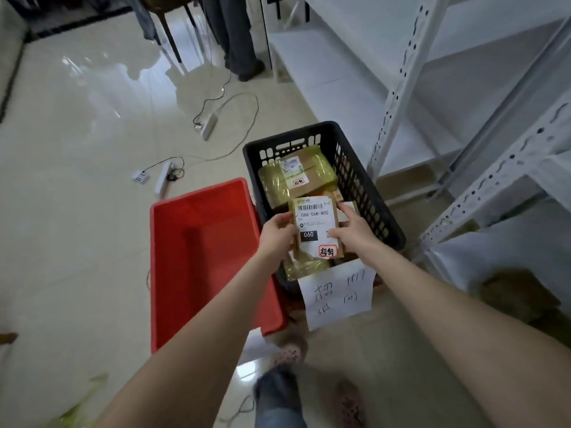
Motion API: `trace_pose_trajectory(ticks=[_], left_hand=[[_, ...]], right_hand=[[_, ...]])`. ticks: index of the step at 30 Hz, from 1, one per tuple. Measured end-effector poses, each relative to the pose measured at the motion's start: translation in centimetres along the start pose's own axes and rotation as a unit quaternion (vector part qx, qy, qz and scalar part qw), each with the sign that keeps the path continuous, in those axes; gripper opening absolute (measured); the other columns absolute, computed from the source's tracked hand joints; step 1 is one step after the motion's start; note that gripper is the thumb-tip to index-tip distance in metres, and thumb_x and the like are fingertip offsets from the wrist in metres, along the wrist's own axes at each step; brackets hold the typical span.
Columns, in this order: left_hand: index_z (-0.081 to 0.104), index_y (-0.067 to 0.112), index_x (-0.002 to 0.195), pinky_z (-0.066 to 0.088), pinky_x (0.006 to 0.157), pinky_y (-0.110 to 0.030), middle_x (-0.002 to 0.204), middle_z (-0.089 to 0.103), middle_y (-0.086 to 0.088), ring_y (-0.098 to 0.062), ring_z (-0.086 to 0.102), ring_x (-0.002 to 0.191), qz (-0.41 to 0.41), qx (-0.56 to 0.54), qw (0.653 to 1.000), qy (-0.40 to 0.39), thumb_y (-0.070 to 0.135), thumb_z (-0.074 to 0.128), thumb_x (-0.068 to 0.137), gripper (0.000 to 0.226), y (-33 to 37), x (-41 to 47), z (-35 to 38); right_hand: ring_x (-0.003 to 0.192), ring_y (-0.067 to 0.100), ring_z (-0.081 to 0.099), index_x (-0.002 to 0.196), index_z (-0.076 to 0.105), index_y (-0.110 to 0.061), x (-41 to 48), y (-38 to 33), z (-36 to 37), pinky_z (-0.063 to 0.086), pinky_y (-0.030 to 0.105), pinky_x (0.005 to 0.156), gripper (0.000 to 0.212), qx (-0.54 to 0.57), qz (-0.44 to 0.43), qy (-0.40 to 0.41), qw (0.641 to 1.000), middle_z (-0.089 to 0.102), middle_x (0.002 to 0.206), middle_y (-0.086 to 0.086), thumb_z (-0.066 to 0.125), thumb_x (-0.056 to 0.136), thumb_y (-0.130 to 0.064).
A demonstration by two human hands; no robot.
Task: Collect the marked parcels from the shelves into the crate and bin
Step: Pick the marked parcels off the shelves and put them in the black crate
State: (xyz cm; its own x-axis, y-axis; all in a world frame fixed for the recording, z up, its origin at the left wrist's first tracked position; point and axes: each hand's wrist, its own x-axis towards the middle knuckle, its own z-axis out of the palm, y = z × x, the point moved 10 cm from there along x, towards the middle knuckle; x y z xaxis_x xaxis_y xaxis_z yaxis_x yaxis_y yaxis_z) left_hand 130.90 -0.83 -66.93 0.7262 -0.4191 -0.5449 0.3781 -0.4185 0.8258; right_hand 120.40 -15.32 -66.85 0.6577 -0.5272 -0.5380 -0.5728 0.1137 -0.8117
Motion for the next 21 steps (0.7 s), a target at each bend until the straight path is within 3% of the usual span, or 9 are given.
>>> trace_pose_trajectory(ticks=[2, 5, 7, 9, 12, 14, 16, 18, 21], left_hand=[[0.052, 0.01, 0.13, 0.058, 0.08, -0.043, 0.114, 0.066, -0.004, -0.02, 0.068, 0.095, -0.002, 0.036, 0.999, 0.0, 0.006, 0.053, 0.09, 0.04, 0.6, 3.3, 0.1], [0.045, 0.013, 0.135, 0.057, 0.081, -0.041, 0.122, 0.062, -0.006, -0.019, 0.065, 0.095, -0.007, 0.106, 0.994, -0.025, 0.009, 0.053, 0.092, 0.044, 0.9, 7.1, 1.0], [0.031, 0.019, 0.146, 0.057, 0.07, -0.033, 0.124, 0.061, -0.006, -0.016, 0.063, 0.088, -0.019, 0.161, 0.986, -0.043, 0.011, 0.051, 0.094, 0.057, 0.2, 8.6, 1.3], [0.017, 0.023, 0.152, 0.051, 0.057, -0.026, 0.111, 0.062, 0.0, -0.014, 0.06, 0.076, -0.039, 0.218, 0.974, -0.049, 0.012, 0.049, 0.095, 0.067, -1.1, 9.8, 1.0], [0.029, 0.022, 0.148, 0.049, 0.053, -0.025, 0.098, 0.057, 0.001, -0.016, 0.059, 0.069, -0.038, 0.316, 0.946, -0.066, 0.01, 0.046, 0.093, 0.058, -2.4, 11.9, 0.8], [0.052, 0.011, 0.127, 0.054, 0.063, -0.031, 0.104, 0.061, -0.007, -0.024, 0.063, 0.08, -0.026, 0.413, 0.905, -0.101, 0.011, 0.046, 0.091, 0.037, -2.8, 12.9, 1.5], [0.058, 0.003, 0.109, 0.053, 0.076, -0.034, 0.115, 0.059, -0.016, -0.028, 0.062, 0.094, -0.016, 0.517, 0.844, -0.141, 0.01, 0.046, 0.092, 0.022, -3.8, 13.3, 2.4], [0.056, 0.003, 0.116, 0.053, 0.084, -0.036, 0.124, 0.053, -0.018, -0.03, 0.058, 0.105, -0.007, 0.596, 0.787, -0.158, 0.009, 0.045, 0.093, 0.026, -4.7, 13.7, 2.8], [0.054, 0.005, 0.12, 0.051, 0.074, -0.034, 0.116, 0.06, -0.014, -0.028, 0.06, 0.101, 0.029, 0.673, 0.72, -0.169, 0.004, 0.042, 0.093, 0.029, -4.8, 14.4, 3.4]], right_hand=[[0.102, 0.022, 0.063, 0.15, 0.027, -0.03, 2.4, -0.2, 0.2, 0.056, 0.035, 0.072, 0.073, -0.007, 0.009, 0.011, 1.0, 0.055, 0.136, 0.006, 0.06, 0.09, -0.003], [0.105, 0.024, 0.062, 0.149, 0.029, -0.028, 5.8, 0.7, 0.6, 0.056, 0.04, 0.08, 0.07, -0.015, 0.036, 0.037, 0.999, 0.056, 0.135, 0.006, 0.06, 0.09, -0.006], [0.105, 0.025, 0.062, 0.147, 0.033, -0.027, 7.4, 2.0, 1.4, 0.056, 0.04, 0.083, 0.068, -0.034, 0.062, 0.037, 0.997, 0.057, 0.132, 0.006, 0.06, 0.089, -0.005], [0.101, 0.023, 0.062, 0.147, 0.035, -0.026, 8.5, 3.4, 2.9, 0.056, 0.037, 0.081, 0.067, -0.05, 0.08, 0.025, 0.995, 0.058, 0.13, 0.007, 0.059, 0.089, -0.003], [0.101, 0.022, 0.062, 0.146, 0.035, -0.032, 9.8, 5.6, 4.7, 0.056, 0.036, 0.081, 0.069, -0.072, 0.104, 0.019, 0.992, 0.058, 0.129, 0.005, 0.059, 0.088, -0.003], [0.111, 0.023, 0.057, 0.147, 0.03, -0.035, 10.5, 6.8, 5.7, 0.053, 0.032, 0.083, 0.072, -0.1, 0.114, 0.01, 0.988, 0.052, 0.136, 0.005, 0.06, 0.088, -0.007], [0.12, 0.026, 0.052, 0.148, 0.028, -0.038, 11.0, 7.8, 6.8, 0.05, 0.034, 0.09, 0.071, -0.135, 0.118, -0.005, 0.984, 0.048, 0.141, 0.006, 0.059, 0.09, -0.011], [0.122, 0.026, 0.051, 0.148, 0.028, -0.039, 11.2, 8.4, 7.7, 0.049, 0.038, 0.093, 0.067, -0.167, 0.114, -0.008, 0.979, 0.049, 0.141, 0.006, 0.056, 0.092, -0.014], [0.12, 0.026, 0.053, 0.147, 0.031, -0.038, 11.9, 8.9, 8.0, 0.049, 0.039, 0.092, 0.058, -0.207, 0.113, 0.0, 0.972, 0.051, 0.14, 0.004, 0.053, 0.096, -0.023]])
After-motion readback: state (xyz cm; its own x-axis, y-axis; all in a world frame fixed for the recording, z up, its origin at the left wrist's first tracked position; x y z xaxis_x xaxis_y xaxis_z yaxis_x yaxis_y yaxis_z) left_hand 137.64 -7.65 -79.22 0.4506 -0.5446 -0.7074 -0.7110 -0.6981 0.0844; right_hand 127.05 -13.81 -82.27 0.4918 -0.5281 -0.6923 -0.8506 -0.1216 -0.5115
